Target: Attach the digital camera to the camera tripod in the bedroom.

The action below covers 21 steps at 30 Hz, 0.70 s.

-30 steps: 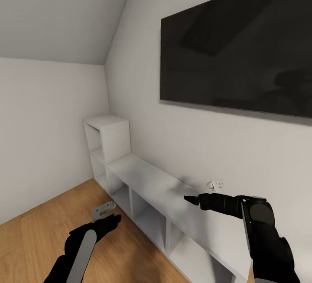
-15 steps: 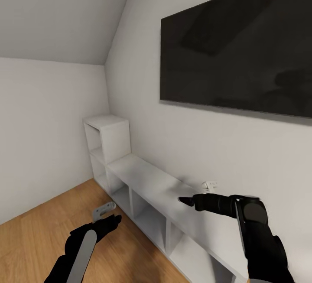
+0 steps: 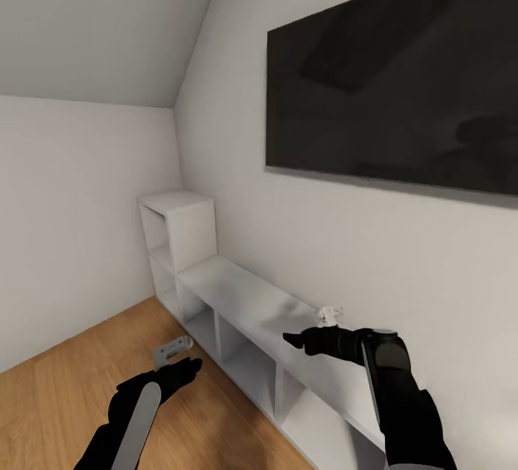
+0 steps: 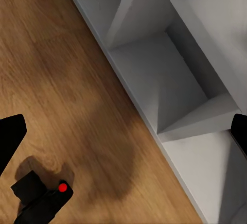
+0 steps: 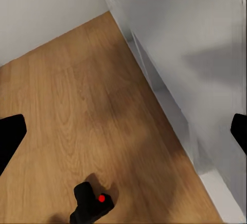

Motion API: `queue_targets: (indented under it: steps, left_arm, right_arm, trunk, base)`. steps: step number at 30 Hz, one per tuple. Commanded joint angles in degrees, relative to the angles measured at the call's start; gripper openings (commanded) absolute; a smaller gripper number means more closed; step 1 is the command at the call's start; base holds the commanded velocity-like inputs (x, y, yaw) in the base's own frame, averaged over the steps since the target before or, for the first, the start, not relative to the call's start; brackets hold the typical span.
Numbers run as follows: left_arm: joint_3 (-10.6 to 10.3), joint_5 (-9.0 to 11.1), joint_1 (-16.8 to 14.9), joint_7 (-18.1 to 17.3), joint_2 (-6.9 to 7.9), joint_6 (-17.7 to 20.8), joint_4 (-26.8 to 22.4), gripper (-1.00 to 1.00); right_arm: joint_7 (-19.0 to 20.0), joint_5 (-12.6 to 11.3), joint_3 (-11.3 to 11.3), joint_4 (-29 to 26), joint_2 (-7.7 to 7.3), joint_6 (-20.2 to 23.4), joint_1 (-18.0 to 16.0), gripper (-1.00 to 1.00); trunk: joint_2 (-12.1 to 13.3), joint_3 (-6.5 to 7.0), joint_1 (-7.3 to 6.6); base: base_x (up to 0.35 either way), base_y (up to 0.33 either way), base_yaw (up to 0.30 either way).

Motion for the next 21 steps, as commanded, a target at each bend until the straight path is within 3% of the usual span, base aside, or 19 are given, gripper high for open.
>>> queue_targets:
  steps: [1,9,21]
  left_arm:
    - [-0.03,0.6,-0.04,0.52,-0.01,0.14,-0.06,1.0]
    - [-0.16,0.58,-0.04,0.52,-0.01,0.14,-0.08,1.0]
    - [-0.15,0.51,-0.04,0.52,-0.01,0.14,-0.13,1.0]
  right_arm:
    - [-0.43,0.56,-0.14,-0.15,0.07,0.04,-0.06,1.0]
    - [-2.02,0.36,-0.22,-0.31,0.07,-0.1,-0.06,1.0]
    - [-2.14,0.32,-0.25,-0.36,0.07,-0.11,-0.06,1.0]
  trunk:
    - [-0.03,-0.07,-0.01]
    - [-0.03,-0.07,-0.01]
    - [-0.03,-0.07,-0.01]
  base:
    - [0.0,0.0,0.0]
    - [0.0,0.0,0.038]
    - [0.0,0.0,0.233]
